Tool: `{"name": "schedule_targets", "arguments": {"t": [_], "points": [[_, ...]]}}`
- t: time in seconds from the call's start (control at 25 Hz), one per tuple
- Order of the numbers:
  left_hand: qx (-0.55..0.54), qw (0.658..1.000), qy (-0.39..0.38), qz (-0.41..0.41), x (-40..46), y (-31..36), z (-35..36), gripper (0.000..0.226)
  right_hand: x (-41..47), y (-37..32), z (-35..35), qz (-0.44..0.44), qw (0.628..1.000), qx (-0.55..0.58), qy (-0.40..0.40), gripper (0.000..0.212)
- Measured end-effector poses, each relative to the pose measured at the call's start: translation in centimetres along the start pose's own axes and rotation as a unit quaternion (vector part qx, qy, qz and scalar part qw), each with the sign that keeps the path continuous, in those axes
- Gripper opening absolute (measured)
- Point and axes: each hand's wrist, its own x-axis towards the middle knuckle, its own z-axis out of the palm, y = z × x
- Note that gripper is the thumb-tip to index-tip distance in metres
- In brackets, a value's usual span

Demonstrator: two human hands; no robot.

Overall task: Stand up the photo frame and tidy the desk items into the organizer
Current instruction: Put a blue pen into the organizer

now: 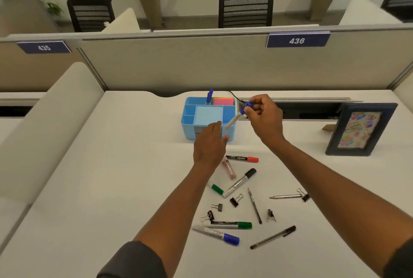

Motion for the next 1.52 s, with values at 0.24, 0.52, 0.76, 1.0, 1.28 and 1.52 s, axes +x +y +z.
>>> {"name": "schedule_targets", "arguments": {"t": [0.24,0.52,0.76,1.0,1.28,1.52], "points": [[0.104,0.991,-0.086,0.007,2.0,-4.6,0.8,0.065,6.1,-2.4,3.8,-0.075,0.997,-0.013,0.009,0.015],[0.08,0.994,-0.079,0.013,2.3,-5.2,1.3,0.066,10.4,-3.1,10.7,-0.111,0.99,-0.067,-0.053,0.013],[0.06,0.996,-0.062,0.023,2.1,-5.5,1.6,0.068,11.4,-1.1,15.2,-0.099,0.981,-0.124,-0.113,0.009],[0.03,0.998,-0.053,0.008,2.0,-5.4,2.1,0.068,12.1,1.0,17.0,-0.079,0.97,-0.203,-0.11,0.013],[0.027,0.997,-0.076,-0.004,2.1,-5.4,2.0,0.077,12.3,1.6,17.4,-0.07,0.956,-0.262,-0.112,0.016],[0.023,0.995,-0.099,-0.019,2.0,-4.9,1.6,0.08,12.3,0.7,15.0,-0.064,0.972,-0.208,-0.092,0.019]]}}
